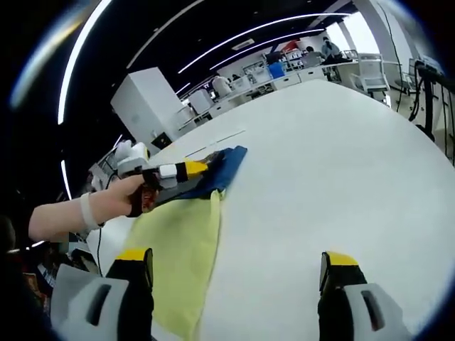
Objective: Fold the garment on the visible template until the final outline fits inside the template.
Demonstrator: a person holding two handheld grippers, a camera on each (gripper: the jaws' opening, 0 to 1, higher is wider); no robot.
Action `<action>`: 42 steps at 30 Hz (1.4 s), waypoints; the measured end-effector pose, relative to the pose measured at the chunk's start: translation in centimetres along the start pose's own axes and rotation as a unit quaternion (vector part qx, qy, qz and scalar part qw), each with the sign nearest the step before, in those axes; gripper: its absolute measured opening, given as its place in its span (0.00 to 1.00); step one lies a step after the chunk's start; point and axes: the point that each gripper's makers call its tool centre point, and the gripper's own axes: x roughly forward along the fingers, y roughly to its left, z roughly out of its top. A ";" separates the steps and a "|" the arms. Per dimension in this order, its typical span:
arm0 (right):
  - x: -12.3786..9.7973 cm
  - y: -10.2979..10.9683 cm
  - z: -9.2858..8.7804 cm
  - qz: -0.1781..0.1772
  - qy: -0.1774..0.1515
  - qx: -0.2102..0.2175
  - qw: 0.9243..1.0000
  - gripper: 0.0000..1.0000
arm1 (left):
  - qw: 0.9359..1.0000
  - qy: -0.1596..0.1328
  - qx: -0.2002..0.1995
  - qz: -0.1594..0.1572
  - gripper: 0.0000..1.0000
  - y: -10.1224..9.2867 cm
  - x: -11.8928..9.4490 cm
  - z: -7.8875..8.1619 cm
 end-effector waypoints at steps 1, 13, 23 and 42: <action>0.0 0.0 0.0 0.001 0.000 0.000 1.000 0.98 | 1.000 0.001 0.000 0.000 0.00 0.0 0.0 -0.1; 0.1 0.0 0.2 0.001 -0.001 0.001 1.000 0.98 | 1.000 0.009 0.025 -0.013 0.02 -0.5 0.0 -0.6; 0.2 0.3 0.4 0.003 -0.002 -0.002 1.000 0.98 | 0.998 0.001 0.062 -0.033 0.29 -1.7 -0.1 -0.2; 0.5 1.5 0.9 0.014 0.002 -0.018 1.000 0.99 | 0.985 0.017 0.153 -0.074 0.80 -2.7 -2.5 -0.3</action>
